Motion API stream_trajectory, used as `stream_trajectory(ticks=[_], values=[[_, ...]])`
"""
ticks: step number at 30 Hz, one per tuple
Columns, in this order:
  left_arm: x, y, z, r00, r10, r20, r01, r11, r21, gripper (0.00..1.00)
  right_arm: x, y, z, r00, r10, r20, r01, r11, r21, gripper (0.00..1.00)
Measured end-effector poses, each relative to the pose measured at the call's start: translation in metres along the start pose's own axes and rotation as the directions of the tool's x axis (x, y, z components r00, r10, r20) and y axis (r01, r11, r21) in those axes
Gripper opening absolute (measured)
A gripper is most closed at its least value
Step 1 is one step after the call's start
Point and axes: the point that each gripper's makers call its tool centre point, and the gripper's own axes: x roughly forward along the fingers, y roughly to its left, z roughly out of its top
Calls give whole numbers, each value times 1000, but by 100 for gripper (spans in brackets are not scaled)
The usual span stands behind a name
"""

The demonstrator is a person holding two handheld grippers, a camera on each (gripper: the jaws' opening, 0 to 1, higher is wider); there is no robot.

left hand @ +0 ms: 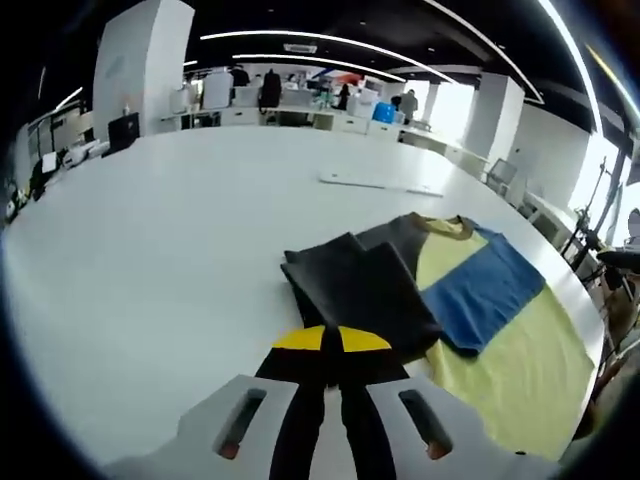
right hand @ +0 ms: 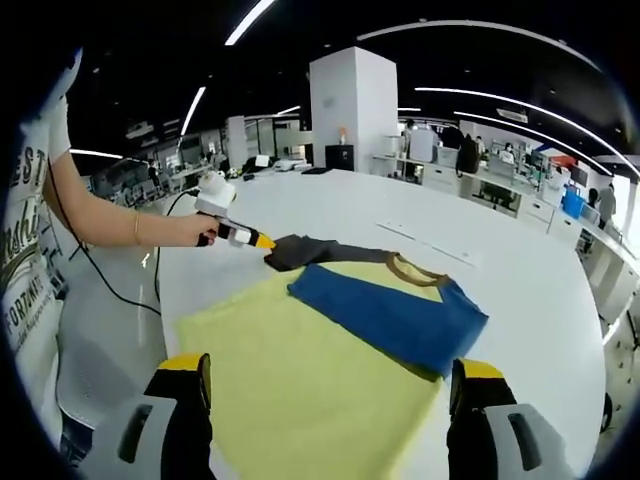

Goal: Fold the garment on the visible template until the final outline fits inside the template.

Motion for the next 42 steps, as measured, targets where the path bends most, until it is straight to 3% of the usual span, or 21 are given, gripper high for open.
stream_trajectory(ticks=[14,26,42], values=[[-7,-33,36,996,-64,63,61,997,48,0,-2,-7,-8,1000,2,12,-2,1000,5,98],[-4,-91,73,981,-164,102,150,980,133,0,-2,-2,-17,1000,10,14,-10,1000,16,98],[13,-158,87,958,-274,86,258,952,161,0,-9,-5,-23,1000,-6,25,5,999,33,98]])
